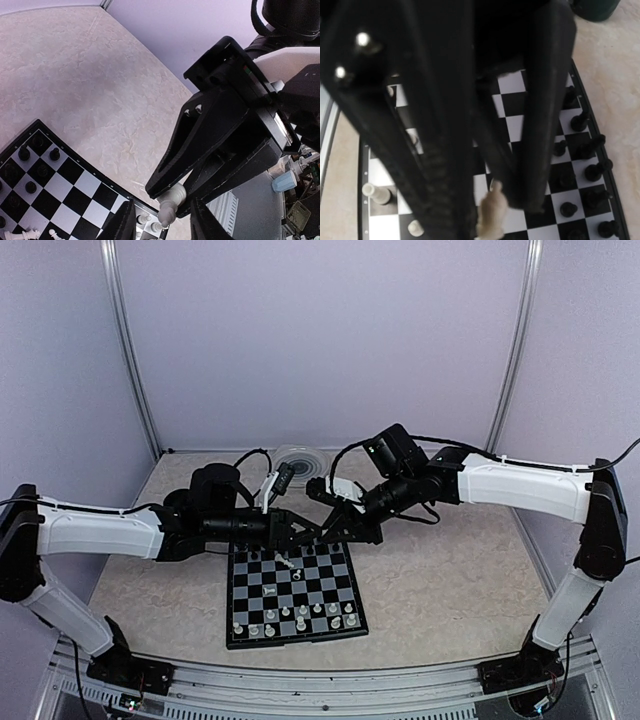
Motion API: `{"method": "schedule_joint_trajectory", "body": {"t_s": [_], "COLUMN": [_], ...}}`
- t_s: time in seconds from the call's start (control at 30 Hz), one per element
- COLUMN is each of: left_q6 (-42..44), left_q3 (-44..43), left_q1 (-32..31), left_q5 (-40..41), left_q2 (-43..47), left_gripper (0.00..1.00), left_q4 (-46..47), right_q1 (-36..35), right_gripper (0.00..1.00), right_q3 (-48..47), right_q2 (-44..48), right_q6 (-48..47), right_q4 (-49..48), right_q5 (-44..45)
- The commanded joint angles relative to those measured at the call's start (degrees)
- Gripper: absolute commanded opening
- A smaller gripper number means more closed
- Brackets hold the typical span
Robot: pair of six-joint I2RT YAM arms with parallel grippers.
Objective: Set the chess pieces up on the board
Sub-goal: Pass from the right arm to the left, then place the bishop on f1.
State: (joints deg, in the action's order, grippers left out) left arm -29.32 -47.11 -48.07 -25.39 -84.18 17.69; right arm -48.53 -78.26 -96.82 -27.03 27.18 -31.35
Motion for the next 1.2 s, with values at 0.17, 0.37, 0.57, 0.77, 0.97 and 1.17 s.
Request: {"method": "schedule_joint_trajectory", "body": {"t_s": [0.17,0.37,0.57,0.77,0.97,1.17], "left_q6": [-0.5,2.0,10.0,17.0,21.0,23.7], "left_q3": [-1.7,-1.6,-2.5,-8.3,-13.8,-18.0], "left_q1": [-0.4,-1.2,-6.3,-13.6,-19.7,-22.5], "left_q5": [-3.3,1.1,12.6,22.5,28.0,29.2], "left_q2": [-1.5,-0.2,3.9,0.3,-6.9,-13.2], "left_gripper": [0.20,0.13,0.13,0.13,0.12,0.12], "left_q4": [3.6,-0.6,-15.4,-29.5,-36.7,-41.2], "right_q1": [0.0,2.4,11.2,13.9,13.9,13.9], "right_gripper": [0.09,0.33,0.49,0.51,0.51,0.51], "right_q3": [0.3,1.4,4.4,4.4,4.2,4.1], "right_q2": [-0.6,1.3,5.4,4.5,3.0,2.6], "right_q6": [-0.1,-0.1,-0.7,-0.2,-0.5,-0.7], "right_q4": [-0.4,0.7,0.3,0.2,0.6,1.1], "right_q5": [-1.3,-4.0,-9.7,-7.5,-5.8,-5.2]}}
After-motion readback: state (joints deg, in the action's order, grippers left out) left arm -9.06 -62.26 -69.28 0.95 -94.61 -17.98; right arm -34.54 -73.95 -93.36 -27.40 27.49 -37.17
